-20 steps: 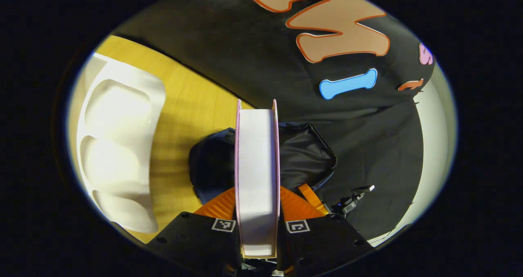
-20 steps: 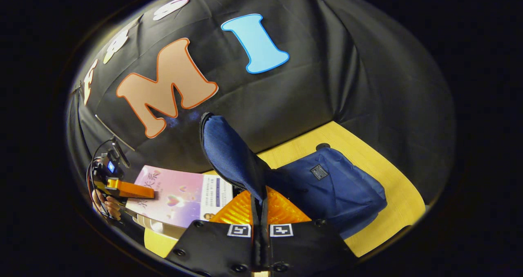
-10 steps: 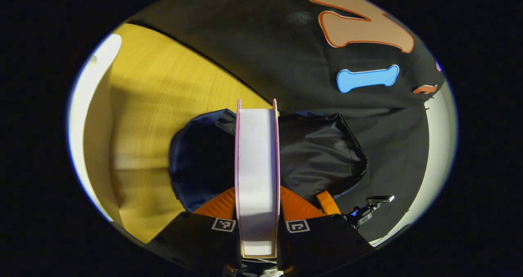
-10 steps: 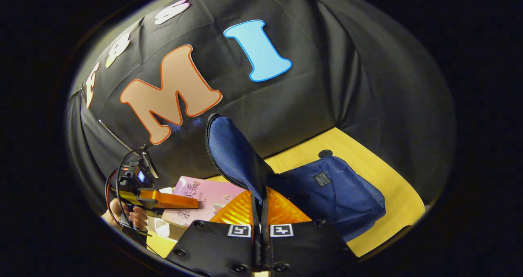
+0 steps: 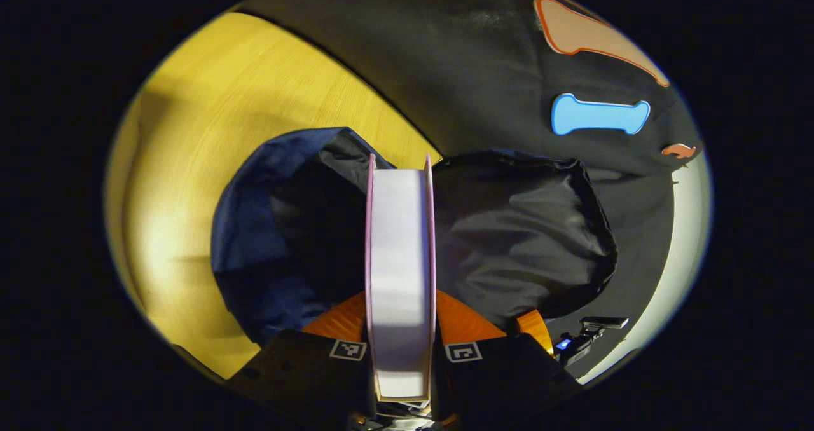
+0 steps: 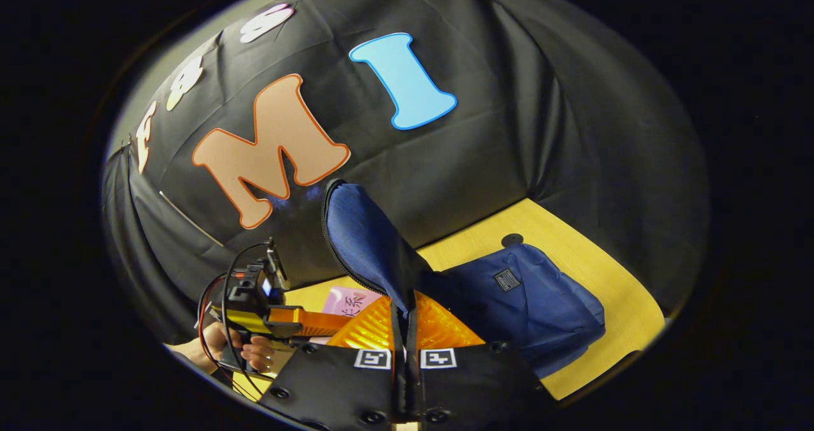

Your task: Open the schoolbag, grab two books from the bookshelf and put them into the schoolbag.

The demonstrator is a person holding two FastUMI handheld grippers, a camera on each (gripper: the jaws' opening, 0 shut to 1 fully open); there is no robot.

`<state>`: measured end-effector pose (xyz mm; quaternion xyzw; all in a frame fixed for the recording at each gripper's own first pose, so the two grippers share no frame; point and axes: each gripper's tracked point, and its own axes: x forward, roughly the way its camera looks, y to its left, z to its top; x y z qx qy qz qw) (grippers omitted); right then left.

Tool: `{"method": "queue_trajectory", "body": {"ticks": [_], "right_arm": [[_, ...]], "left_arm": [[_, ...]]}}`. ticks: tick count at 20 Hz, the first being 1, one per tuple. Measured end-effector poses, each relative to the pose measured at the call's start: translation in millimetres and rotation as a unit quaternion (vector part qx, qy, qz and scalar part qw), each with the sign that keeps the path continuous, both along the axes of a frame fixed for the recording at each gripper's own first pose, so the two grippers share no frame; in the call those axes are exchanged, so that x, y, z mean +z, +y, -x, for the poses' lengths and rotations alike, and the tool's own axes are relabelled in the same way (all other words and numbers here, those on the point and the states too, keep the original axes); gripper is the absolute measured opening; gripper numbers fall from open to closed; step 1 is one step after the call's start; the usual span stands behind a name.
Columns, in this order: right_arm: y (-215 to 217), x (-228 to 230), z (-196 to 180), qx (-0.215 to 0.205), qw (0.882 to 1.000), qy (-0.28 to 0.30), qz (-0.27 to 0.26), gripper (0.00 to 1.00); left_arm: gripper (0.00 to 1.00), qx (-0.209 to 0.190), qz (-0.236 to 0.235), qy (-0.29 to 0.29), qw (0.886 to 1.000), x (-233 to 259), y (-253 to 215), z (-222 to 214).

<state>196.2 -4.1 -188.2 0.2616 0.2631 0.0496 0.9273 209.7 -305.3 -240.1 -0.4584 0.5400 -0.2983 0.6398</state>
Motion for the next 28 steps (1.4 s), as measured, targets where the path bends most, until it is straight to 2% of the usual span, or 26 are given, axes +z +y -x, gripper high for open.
{"method": "queue_trajectory", "body": {"ticks": [6, 11, 16, 18, 19, 20, 21, 22, 23, 25, 26, 27, 28], "right_arm": [[1.4, 3.2, 4.1, 0.015, 1.0, -0.006, -0.002, 0.02], [1.2, 3.4, 3.0, 0.02, 1.0, -0.011, -0.001, 0.03], [-0.7, 0.5, 4.3, 0.017, 1.0, -0.007, -0.002, 0.02], [-1.5, -0.6, 4.9, 0.014, 1.0, -0.006, -0.005, 0.03], [-2.1, -1.3, 5.5, 0.013, 1.0, -0.006, -0.004, 0.03], [-2.5, -2.0, 5.6, 0.013, 1.0, -0.004, -0.004, 0.03], [-2.0, -3.0, 6.1, 0.015, 1.0, -0.002, -0.004, 0.02], [-1.5, -4.0, 7.6, 0.016, 1.0, -0.001, -0.001, 0.03], [-0.5, -5.3, 8.5, 0.018, 1.0, -0.001, 0.001, 0.03], [0.1, -6.5, 9.3, 0.017, 1.0, 0.001, -0.001, 0.02], [-0.2, -7.1, 9.7, 0.016, 1.0, 0.001, -0.002, 0.02], [0.6, -7.4, 10.0, 0.016, 1.0, 0.001, -0.003, 0.03], [0.5, -6.8, 9.7, 0.014, 1.0, 0.0, -0.003, 0.03]], "left_arm": [[0.3, 0.012, 0.021, 0.022, 0.999, -16.6, -36.4, -5.1], [0.31, 0.01, 0.043, 0.044, 0.998, -34.8, -66.0, 7.8], [0.36, 0.0, 0.024, 0.048, 0.999, -42.2, -70.3, 15.8], [0.37, -0.011, -0.011, 0.059, 0.998, -53.2, -64.2, 21.7], [0.46, -0.015, -0.034, 0.061, 0.997, -61.4, -62.5, 24.3], [0.48, -0.015, -0.055, 0.057, 0.997, -69.4, -57.6, 25.4], [0.61, -0.009, -0.082, 0.054, 0.995, -76.5, -51.2, 23.9], [0.67, -0.006, -0.102, 0.05, 0.994, -82.5, -47.7, 24.8], [0.78, -0.005, -0.113, 0.043, 0.993, -84.5, -43.4, 24.9], [0.83, -0.034, -0.151, 0.009, 0.988, -83.8, -35.7, 27.7], [0.8, -0.052, -0.174, -0.014, 0.983, -81.0, -29.7, 29.8], [0.94, -0.062, -0.204, -0.042, 0.976, -84.8, -24.5, 28.1], [0.95, -0.07, -0.217, -0.068, 0.971, -81.6, -20.3, 26.4]]}}
